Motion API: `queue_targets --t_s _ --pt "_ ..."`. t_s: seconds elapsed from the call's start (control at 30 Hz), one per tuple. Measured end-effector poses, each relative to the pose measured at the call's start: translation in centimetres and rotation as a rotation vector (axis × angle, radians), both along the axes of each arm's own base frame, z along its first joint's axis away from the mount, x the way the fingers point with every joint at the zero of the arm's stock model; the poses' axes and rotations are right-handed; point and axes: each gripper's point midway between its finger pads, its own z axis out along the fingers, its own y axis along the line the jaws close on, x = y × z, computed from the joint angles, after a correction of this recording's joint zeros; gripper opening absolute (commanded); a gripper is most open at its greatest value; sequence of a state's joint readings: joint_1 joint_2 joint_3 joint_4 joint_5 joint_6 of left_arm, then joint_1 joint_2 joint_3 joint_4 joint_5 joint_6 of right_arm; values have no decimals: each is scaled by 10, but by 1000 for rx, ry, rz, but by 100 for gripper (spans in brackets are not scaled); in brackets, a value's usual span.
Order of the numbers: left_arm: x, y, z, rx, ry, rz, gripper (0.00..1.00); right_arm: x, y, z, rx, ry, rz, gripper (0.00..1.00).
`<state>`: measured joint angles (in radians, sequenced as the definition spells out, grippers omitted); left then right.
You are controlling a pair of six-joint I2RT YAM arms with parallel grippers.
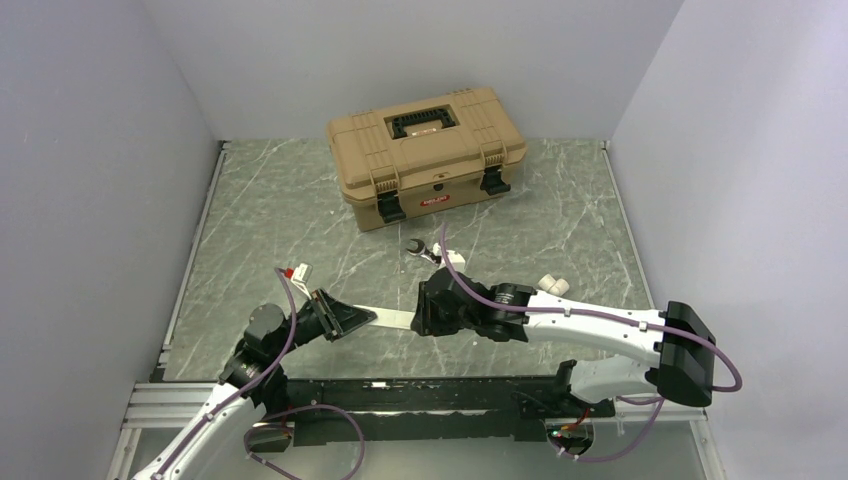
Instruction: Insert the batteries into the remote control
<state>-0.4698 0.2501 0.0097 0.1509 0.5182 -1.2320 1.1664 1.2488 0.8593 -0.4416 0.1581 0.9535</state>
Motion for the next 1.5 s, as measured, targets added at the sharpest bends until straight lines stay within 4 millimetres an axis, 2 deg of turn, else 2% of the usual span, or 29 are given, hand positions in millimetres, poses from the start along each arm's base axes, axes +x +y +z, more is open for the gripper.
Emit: queue_targets --t_s 0.47,0.87,1.07,1.23,1.5 --pt "-2 -1 6 -18 -14 -12 0 -4 1 13 67 6 -15 54" --pt "-4 -3 13 -39 -34 -26 0 -6 2 13 79 15 -21 57" --pt "-4 -3 13 -40 -34 -29 0 -7 0 15 84 13 -21 64" --pt "-5 -3 17 -51 -42 -31 0 -7 -1 25 134 -1 -26 71" --pt "-5 -3 19 -59 -43 -32 0 -4 -3 40 210 -20 -73 73"
